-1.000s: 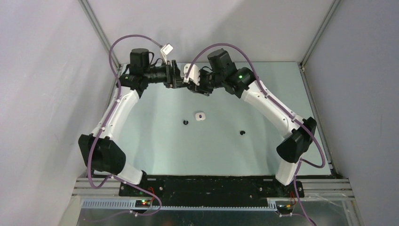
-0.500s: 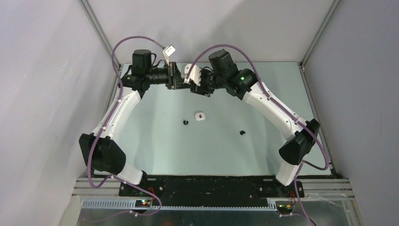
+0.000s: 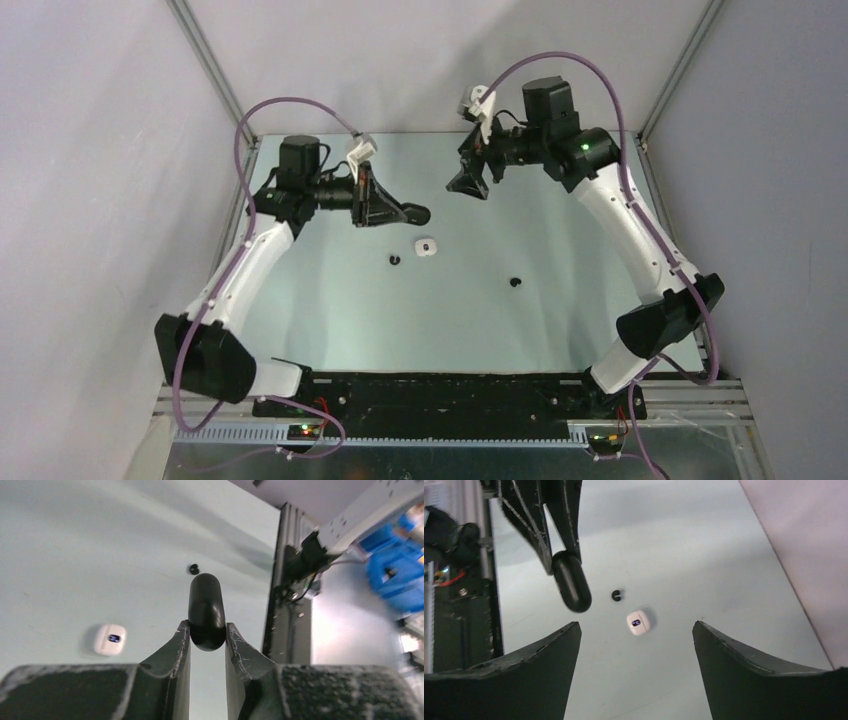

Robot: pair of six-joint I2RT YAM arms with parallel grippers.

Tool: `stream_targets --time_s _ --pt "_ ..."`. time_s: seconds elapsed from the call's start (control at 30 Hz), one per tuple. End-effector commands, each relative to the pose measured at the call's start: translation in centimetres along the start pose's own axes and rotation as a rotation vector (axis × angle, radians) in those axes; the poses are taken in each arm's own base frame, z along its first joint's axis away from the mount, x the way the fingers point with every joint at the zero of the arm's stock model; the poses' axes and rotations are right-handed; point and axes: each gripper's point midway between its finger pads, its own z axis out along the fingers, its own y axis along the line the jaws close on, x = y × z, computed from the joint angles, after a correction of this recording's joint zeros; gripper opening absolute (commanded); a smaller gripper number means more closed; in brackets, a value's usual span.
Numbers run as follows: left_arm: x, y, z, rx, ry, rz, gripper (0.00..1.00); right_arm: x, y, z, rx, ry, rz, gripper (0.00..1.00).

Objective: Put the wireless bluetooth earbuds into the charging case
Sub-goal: Pick up the charging case at the center of the board, then adjust the charging case.

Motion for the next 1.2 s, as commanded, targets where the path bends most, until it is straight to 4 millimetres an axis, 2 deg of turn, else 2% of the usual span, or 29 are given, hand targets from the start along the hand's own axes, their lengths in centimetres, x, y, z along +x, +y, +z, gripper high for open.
stream_targets --time_s 0.0,0.1,0.17,0.3,0.5,0.7,0.8,0.9,0.93,1.0,1.03,1.1,1.17 --pt "-1.1 -2.5 -1.6 0.015 -0.052 0.504 0.00 -0.5 5.7 -1.6 -0.246 -0.020 0.042 0.83" --pt "-0.9 -2.5 -1.7 -0.005 -0.048 0.610 0.03 0.9 6.8 -1.0 -0.308 0.014 0.052 0.74" --pt "-0.9 -2.8 -1.8 -0.007 -0.049 0.647 0.03 1.7 7.3 -0.4 -0.325 0.029 0.060 0.73" --pt "-0.8 -3.2 -1.7 -0.003 -0.048 0.657 0.03 1.4 8.2 1.0 -0.352 0.029 0.023 0.73" --pt "-0.8 -3.2 -1.4 0.007 -0.047 0.656 0.02 0.6 8.4 2.8 -0.356 0.030 0.010 0.70" --pt "-0.7 -3.1 -1.4 0.003 -0.045 0.651 0.01 0.8 8.7 4.1 -0.373 0.037 0.000 0.61" --pt "-0.8 -2.9 -1.4 -0.003 -0.043 0.645 0.02 1.1 8.7 4.7 -0.372 0.047 -0.018 0.52" --pt "-0.8 -2.5 -1.3 -0.013 -0.037 0.630 0.02 1.2 8.6 5.0 -0.369 0.051 -0.030 0.31" --pt "-0.8 -2.4 -1.2 -0.014 -0.037 0.626 0.02 1.1 8.5 5.0 -0.365 0.050 -0.034 0.28" --pt "-0.7 -2.2 -1.1 -0.018 -0.032 0.611 0.09 1.0 8.4 4.9 -0.356 0.049 -0.038 0.21" --pt "-0.6 -2.0 -1.1 -0.023 -0.029 0.600 0.21 1.0 8.3 4.9 -0.354 0.049 -0.039 0.15" --pt "-0.5 -1.6 -1.0 -0.034 -0.023 0.550 0.35 0.8 8.1 4.6 -0.345 0.045 -0.041 0.10" --pt "-0.2 -1.3 -0.8 -0.040 -0.017 0.504 0.43 0.8 7.7 4.4 -0.333 0.042 -0.036 0.09"
